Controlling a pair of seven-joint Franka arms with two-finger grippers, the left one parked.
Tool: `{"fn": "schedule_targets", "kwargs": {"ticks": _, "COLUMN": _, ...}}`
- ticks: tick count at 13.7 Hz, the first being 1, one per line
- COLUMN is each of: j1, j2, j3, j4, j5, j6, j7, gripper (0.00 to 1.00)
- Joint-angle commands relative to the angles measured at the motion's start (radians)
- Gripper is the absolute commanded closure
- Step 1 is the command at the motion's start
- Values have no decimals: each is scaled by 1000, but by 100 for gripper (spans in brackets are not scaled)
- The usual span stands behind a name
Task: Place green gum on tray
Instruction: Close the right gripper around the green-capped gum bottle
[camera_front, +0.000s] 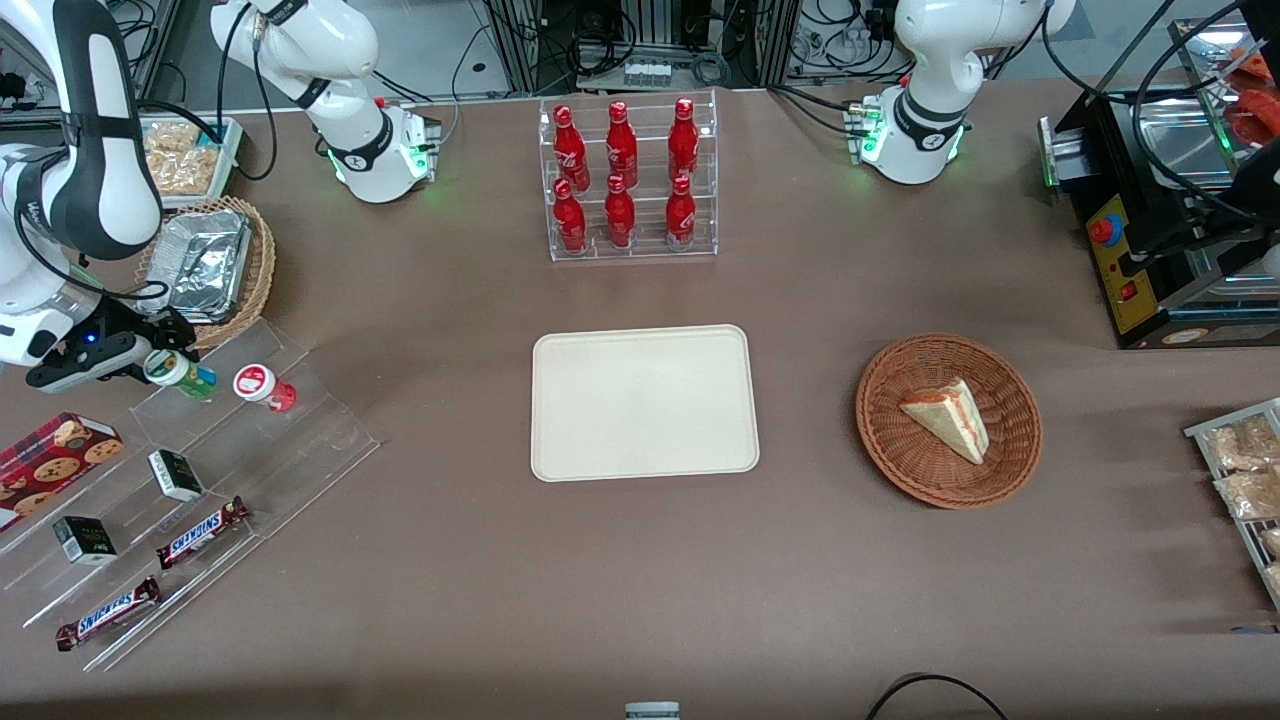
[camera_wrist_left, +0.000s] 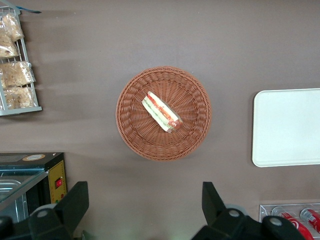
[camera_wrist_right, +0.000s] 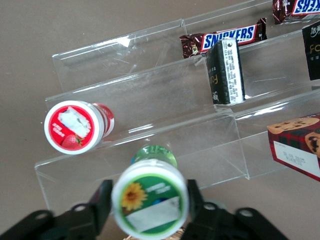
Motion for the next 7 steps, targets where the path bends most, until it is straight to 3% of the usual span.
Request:
{"fn": "schedule_targets", "kwargs": {"ticks": 1, "j1": 1, "j2": -5, "j3": 2, "j4": -3, "j5": 23, "j6": 21, "j7": -15, "gripper": 100}}
{"fn": "schedule_targets", "kwargs": {"ticks": 5, "j1": 2, "j2": -15, "j3": 11, "j4": 38, "j5": 23, "j6": -6, "j7": -15, "gripper": 100}}
{"fn": "schedule_targets", "kwargs": {"ticks": 7, "j1": 5, "j2": -13, "j3": 18, "j4": 124, "j5": 23, "j6": -129, "j7": -11, "gripper": 100}}
